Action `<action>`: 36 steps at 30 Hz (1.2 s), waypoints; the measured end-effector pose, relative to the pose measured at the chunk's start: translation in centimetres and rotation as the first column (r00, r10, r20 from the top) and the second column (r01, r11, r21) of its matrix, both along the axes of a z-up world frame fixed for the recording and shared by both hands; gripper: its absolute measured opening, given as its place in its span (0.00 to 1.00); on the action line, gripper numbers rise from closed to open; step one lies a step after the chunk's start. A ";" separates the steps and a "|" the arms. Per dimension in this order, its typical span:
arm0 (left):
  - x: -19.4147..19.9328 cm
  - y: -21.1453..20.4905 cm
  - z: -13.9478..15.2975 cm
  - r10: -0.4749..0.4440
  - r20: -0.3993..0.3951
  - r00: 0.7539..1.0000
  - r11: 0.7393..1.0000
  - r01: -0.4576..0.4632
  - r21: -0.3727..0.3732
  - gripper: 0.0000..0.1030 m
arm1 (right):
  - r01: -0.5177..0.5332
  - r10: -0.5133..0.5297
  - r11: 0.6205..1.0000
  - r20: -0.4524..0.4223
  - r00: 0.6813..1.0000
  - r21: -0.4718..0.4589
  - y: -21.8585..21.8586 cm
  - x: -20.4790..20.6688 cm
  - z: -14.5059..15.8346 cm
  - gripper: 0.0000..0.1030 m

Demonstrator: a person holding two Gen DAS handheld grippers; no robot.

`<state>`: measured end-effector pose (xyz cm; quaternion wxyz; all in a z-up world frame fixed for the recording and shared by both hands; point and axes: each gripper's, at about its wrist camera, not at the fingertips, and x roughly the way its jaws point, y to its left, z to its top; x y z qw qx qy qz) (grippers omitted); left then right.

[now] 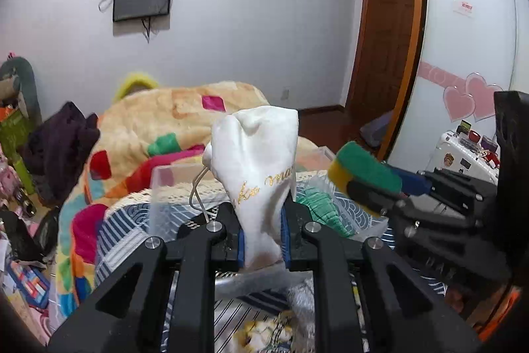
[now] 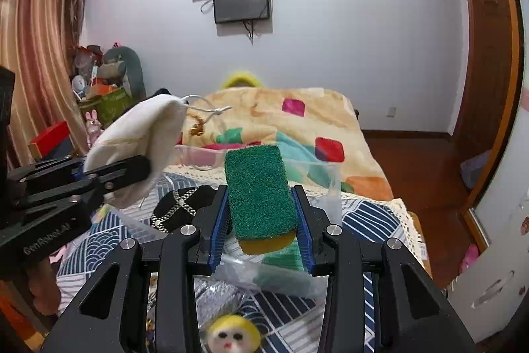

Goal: Organize soft objects
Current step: 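Grasp the white cloth bag with the left tool while the right grasps the green sponge, then grasp the grey sock with the left tool while the right grasps the yellow plush ball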

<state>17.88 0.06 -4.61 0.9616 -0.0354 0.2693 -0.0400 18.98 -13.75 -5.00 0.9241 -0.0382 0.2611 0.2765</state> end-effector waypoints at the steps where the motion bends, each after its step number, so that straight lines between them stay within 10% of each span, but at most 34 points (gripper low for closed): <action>1: 0.8 0.0 -0.4 0.001 -0.015 1.000 1.000 -0.001 -0.003 0.15 | 0.003 -0.003 1.000 -0.009 1.000 -0.009 0.3 0.3 -0.3 0.33; 14: 5.7 -0.3 -6.7 -0.008 -0.225 0.974 0.999 0.019 0.044 0.16 | -0.005 -0.014 0.992 -0.148 0.989 -0.127 1.8 2.9 -4.1 0.33; 20: 5.2 1.3 -6.6 0.014 -0.229 0.973 1.000 -0.016 -0.007 0.48 | -0.018 -0.005 0.993 -0.205 0.979 -0.114 1.6 3.4 -4.6 0.39; 25: 4.2 1.8 -5.6 0.011 -0.205 0.979 1.000 -0.012 -0.003 0.57 | 0.010 -0.027 0.994 -0.156 0.987 -0.109 0.9 2.5 -3.6 0.68; 36: -0.5 1.8 -2.7 0.029 -0.129 0.991 1.000 -0.027 0.016 0.98 | 0.016 -0.021 0.996 -0.052 0.998 -0.089 -1.5 -0.9 -1.2 0.77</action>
